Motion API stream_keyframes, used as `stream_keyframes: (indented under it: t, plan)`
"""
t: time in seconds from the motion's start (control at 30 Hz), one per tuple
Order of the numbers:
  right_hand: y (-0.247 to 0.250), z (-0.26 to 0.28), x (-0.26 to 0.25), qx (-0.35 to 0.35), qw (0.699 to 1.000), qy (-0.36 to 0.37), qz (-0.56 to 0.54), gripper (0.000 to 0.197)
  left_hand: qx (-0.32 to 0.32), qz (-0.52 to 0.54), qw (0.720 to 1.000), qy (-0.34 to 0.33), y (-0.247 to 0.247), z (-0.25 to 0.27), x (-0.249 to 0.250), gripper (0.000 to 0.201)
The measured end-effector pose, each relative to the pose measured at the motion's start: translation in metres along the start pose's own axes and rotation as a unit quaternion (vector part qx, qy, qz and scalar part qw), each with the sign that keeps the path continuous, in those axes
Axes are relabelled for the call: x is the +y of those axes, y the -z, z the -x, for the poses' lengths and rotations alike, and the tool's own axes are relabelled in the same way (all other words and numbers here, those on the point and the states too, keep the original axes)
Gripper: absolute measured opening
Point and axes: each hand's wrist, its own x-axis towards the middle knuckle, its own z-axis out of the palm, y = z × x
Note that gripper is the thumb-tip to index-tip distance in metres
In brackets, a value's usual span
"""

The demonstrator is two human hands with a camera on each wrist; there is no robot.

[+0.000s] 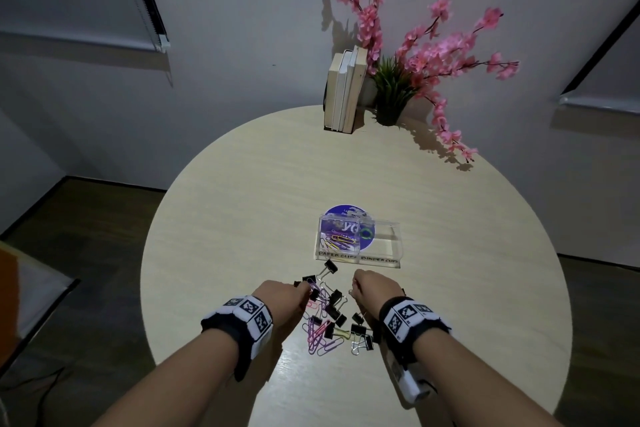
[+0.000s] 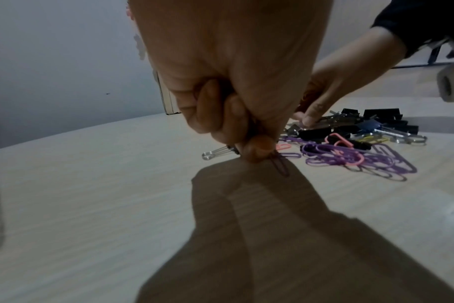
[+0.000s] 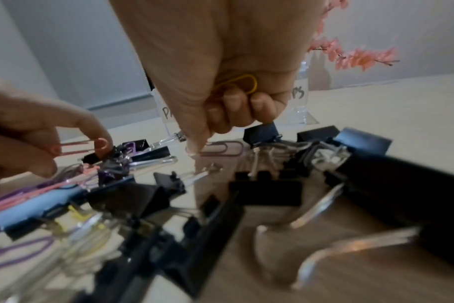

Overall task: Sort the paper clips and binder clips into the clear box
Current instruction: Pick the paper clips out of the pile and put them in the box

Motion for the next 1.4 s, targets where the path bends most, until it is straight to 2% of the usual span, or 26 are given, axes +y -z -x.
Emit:
stream_keyframes:
  t: [0.1, 0.17, 0.3, 0.43, 0.6, 0.67, 0.77, 0.87, 0.97, 1.27, 1.33, 1.4]
  plan:
    - [0.003, 0.008, 0.004, 0.01, 0.999, 0.004, -0.042, 0.022, -0.009, 0.008, 1.0, 0.006, 0.002, -0.003, 0.005, 0.033]
    - [0.005, 0.016, 0.007, 0.007, 0.998, 0.01, -0.064, 0.012, -0.002, 0.013, 1.0, 0.015, 0.003, -0.004, 0.007, 0.032]
    - [0.002, 0.03, 0.01, -0.016, 0.996, 0.027, -0.088, 0.006, -0.015, 0.007, 1.0, 0.022, 0.006, -0.008, 0.009, 0.031]
    - [-0.005, 0.042, 0.005, -0.024, 0.99, 0.031, -0.137, 0.027, -0.015, -0.012, 1.0, 0.019, 0.006, -0.01, 0.011, 0.031]
    - [-0.011, 0.052, 0.0, -0.05, 0.974, 0.001, -0.22, 0.019, -0.03, -0.027, 0.999, 0.027, 0.005, -0.011, 0.013, 0.031]
    - [-0.013, 0.056, -0.002, -0.044, 0.98, 0.015, -0.195, 0.017, -0.034, -0.036, 0.998, 0.026, 0.006, -0.011, 0.012, 0.032]
    - [-0.017, 0.063, -0.009, -0.02, 0.994, 0.057, -0.087, 0.03, -0.028, -0.062, 0.998, 0.011, 0.005, -0.009, 0.011, 0.031]
    - [-0.023, 0.065, -0.019, -0.013, 0.995, 0.097, 0.0, 0.031, -0.03, -0.086, 0.996, 0.0, 0.003, -0.005, 0.009, 0.031]
    - [-0.027, 0.059, -0.022, -0.01, 0.995, 0.093, 0.041, 0.03, -0.02, -0.082, 0.996, 0.008, -0.002, 0.0, 0.007, 0.032]
    - [-0.019, 0.05, -0.003, 0.015, 0.997, 0.043, 0.066, 0.023, 0.032, 0.019, 0.999, 0.031, -0.008, 0.003, 0.001, 0.036]
    - [-0.013, 0.052, 0.001, 0.027, 0.997, 0.062, 0.047, 0.021, 0.032, 0.038, 0.998, 0.033, -0.005, 0.003, 0.001, 0.036]
    - [-0.009, 0.057, -0.002, 0.009, 0.993, 0.11, 0.034, 0.02, 0.036, 0.057, 0.997, 0.03, -0.002, 0.003, 0.002, 0.033]
